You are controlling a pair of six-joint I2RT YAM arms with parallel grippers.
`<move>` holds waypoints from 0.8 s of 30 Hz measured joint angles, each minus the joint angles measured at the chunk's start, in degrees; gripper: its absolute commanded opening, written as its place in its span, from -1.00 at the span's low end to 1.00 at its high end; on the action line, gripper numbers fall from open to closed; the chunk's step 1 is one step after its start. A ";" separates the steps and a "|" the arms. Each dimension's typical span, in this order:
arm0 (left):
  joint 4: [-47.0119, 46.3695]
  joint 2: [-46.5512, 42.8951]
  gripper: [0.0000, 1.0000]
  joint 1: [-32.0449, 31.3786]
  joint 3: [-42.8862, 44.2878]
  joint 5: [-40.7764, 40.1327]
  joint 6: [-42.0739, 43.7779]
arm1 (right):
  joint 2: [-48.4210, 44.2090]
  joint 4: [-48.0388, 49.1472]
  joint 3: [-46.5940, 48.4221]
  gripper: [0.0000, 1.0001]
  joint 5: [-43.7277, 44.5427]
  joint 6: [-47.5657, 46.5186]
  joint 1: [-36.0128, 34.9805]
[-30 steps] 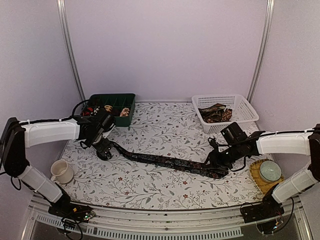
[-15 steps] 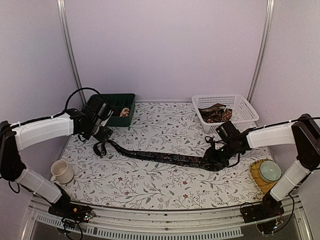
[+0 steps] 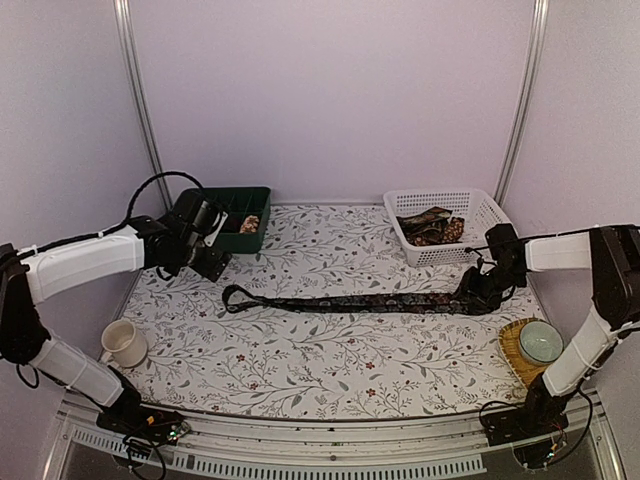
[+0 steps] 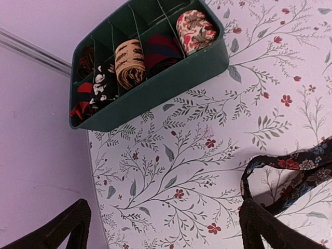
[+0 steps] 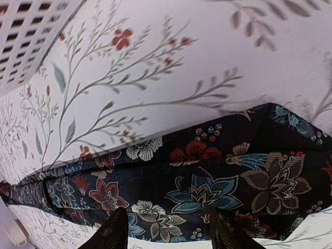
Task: Roll the ties
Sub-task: Move the tie to the center of the board, then adjust the tie at the center of the board.
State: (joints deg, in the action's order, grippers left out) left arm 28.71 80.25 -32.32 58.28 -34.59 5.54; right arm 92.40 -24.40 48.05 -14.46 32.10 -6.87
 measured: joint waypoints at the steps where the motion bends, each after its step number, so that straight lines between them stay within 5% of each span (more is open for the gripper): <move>1: -0.11 0.15 0.99 0.11 0.00 1.03 -1.01 | -0.13 -0.37 0.20 0.08 1.11 0.04 0.96; 7: -1.22 2.97 0.81 2.51 -0.15 8.90 -7.54 | -4.37 -3.63 0.79 0.11 4.59 1.29 1.75; 24: -1.01 16.74 0.25 4.94 0.17 24.48 -15.39 | -11.69 -1.77 8.24 0.13 7.21 1.29 -15.82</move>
State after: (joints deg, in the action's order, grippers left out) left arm 27.70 96.99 -27.38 58.46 -10.11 -9.85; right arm 80.71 -26.17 56.29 -7.25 33.39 -22.70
